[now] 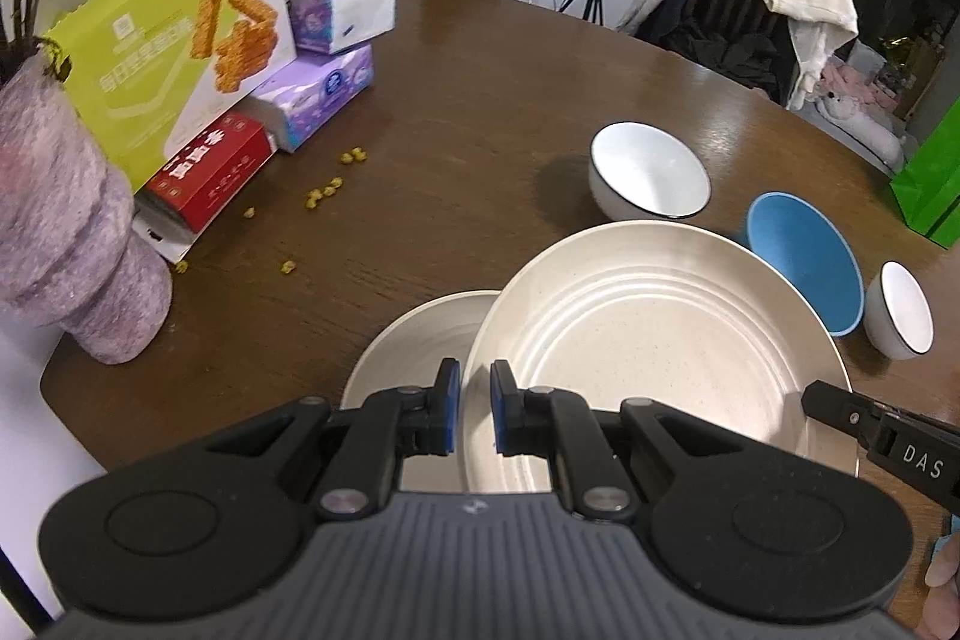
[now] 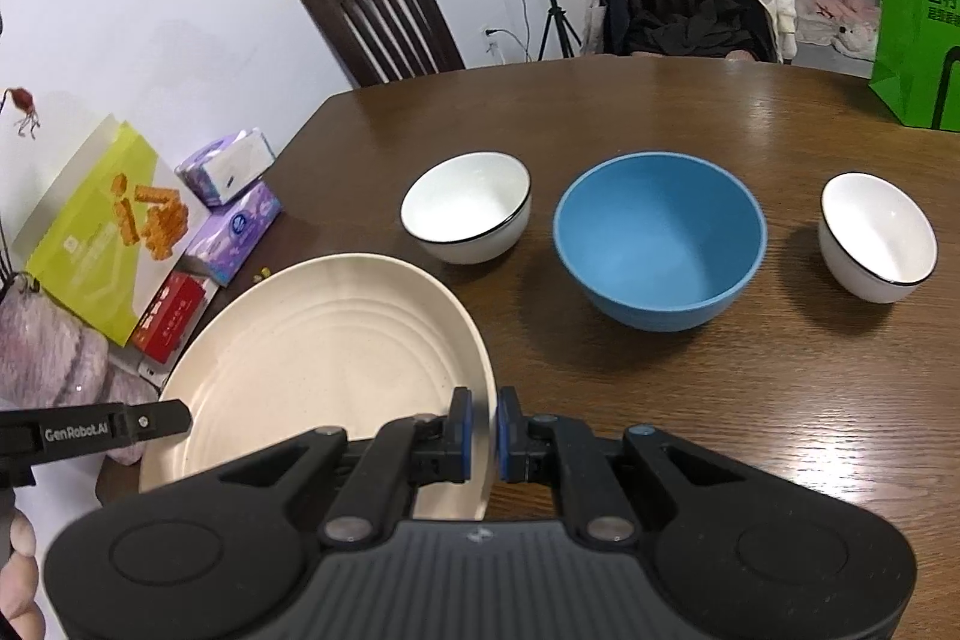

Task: Organize plates and bowls
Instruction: 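Lower the held plate with both grippers onto the stacked cream plates, then settle the held cream plate flat onto the stack with both grippers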

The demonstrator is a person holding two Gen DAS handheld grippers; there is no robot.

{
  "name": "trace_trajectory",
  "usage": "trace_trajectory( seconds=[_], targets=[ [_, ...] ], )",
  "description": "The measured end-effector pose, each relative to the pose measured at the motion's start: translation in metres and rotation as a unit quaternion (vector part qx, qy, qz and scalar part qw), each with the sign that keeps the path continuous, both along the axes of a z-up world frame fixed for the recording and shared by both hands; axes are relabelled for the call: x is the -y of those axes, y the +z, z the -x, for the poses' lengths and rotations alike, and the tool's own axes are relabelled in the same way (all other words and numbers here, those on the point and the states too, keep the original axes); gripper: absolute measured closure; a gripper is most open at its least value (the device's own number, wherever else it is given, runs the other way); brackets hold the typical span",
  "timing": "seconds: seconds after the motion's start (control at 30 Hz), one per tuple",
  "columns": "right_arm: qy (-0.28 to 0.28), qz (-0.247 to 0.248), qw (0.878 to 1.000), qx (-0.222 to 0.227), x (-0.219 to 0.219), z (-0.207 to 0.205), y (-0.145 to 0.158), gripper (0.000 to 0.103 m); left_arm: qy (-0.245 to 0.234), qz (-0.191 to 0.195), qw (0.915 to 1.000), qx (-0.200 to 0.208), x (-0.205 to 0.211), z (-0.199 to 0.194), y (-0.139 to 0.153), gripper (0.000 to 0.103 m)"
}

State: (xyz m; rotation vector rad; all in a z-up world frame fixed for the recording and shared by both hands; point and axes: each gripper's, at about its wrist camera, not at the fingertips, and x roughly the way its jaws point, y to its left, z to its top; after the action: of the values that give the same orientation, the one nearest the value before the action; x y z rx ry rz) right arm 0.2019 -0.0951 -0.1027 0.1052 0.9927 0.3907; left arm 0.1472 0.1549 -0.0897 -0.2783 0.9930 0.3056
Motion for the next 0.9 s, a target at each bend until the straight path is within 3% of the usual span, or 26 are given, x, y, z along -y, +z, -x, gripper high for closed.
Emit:
trace_trajectory(
  seconds=[0.9],
  targets=[
    [0.049,0.014,0.999,-0.013,-0.053,-0.005,-0.038,0.095,0.034,-0.02,0.999,-0.02,-0.039,0.006,-0.042,0.092]
  ],
)
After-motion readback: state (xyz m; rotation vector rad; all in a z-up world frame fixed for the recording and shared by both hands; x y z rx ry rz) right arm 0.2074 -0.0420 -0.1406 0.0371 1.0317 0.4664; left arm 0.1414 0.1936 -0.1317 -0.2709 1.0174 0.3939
